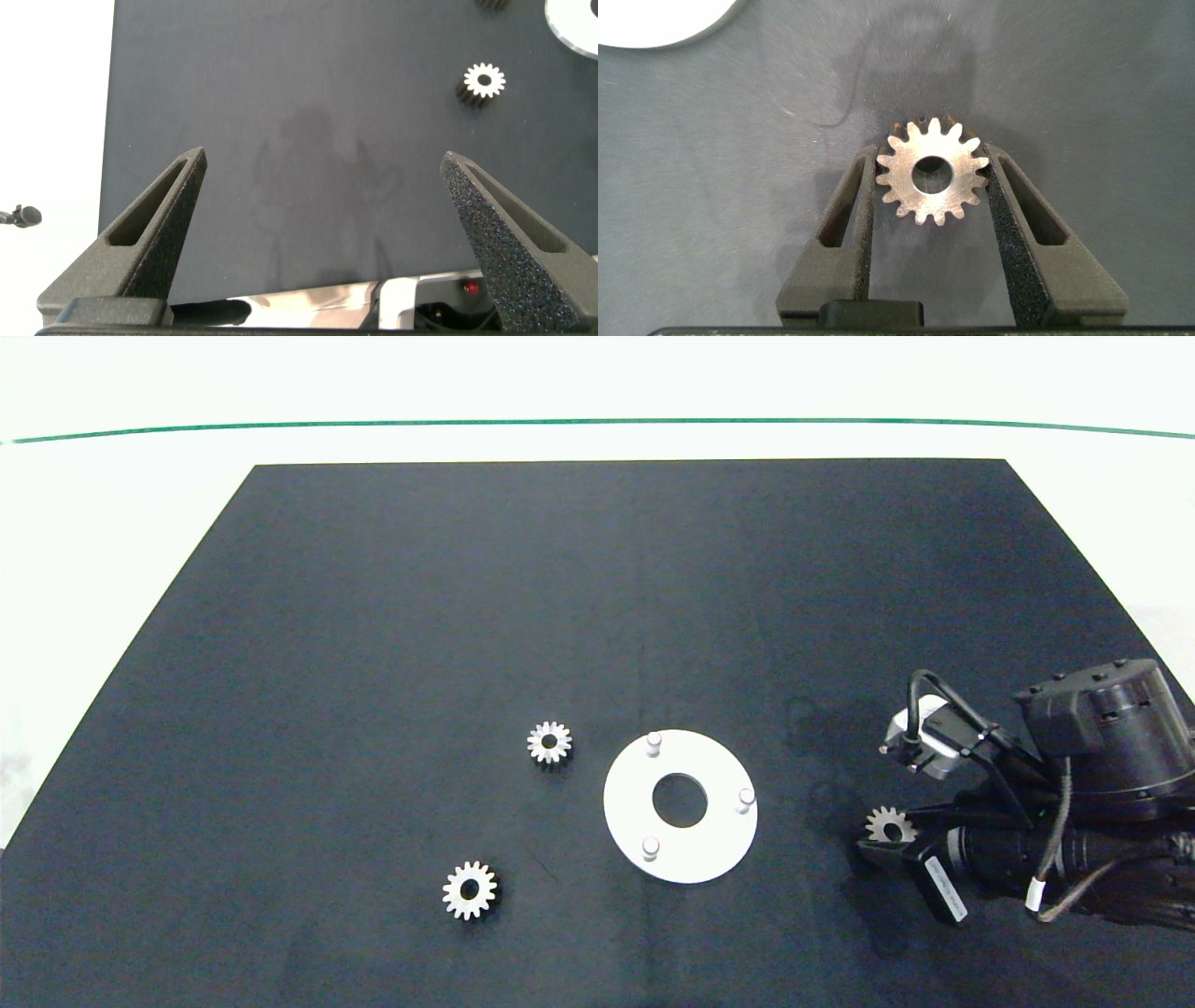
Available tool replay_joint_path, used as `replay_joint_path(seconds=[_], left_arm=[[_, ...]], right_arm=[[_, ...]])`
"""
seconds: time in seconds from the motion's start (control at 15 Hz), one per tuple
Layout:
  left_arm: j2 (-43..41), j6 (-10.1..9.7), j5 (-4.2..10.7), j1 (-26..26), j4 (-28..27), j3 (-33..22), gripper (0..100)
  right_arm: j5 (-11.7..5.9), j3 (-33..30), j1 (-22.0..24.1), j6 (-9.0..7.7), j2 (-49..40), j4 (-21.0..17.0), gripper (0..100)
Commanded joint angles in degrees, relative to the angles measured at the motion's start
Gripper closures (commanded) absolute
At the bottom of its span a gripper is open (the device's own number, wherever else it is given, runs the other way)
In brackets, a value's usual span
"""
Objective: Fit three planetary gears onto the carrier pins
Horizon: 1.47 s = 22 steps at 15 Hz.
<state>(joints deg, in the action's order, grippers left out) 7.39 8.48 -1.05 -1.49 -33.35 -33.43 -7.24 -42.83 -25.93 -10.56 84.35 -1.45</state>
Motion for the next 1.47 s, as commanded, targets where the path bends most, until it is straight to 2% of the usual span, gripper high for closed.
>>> replay_joint_path(seconds=[0.07,0.27,0.33,0.6,1.4,1.47], left_arm=[[0.1,0.04,-0.01,0.0,-0.7,0.0,0],[0.3,0.04,-0.01,0.1,-1.0,-0.1,0],[0.3,0.04,-0.01,0.2,-1.0,-0.1,0],[0.2,0.04,-0.01,0.2,-1.0,-0.1,0],[0.6,0.04,-0.01,0.1,-0.9,-0.1,0],[0.6,0.04,-0.01,0.1,-1.0,-0.1,0]], right_arm=[[-0.23,-1.6,-2.2,-0.17,-6.2,-2.0,84],[-1.81,-8.5,-7.2,0.19,-7.7,-9.8,84],[-2.69,-10.9,-9.1,0.27,-7.1,-11.0,84],[-5.15,-16.7,-12.5,0.45,0.3,-11.1,84],[-5.42,-19.5,-15.2,1.06,9.1,-10.3,84],[-5.42,-20.0,-15.4,1.68,9.5,-10.3,84]])
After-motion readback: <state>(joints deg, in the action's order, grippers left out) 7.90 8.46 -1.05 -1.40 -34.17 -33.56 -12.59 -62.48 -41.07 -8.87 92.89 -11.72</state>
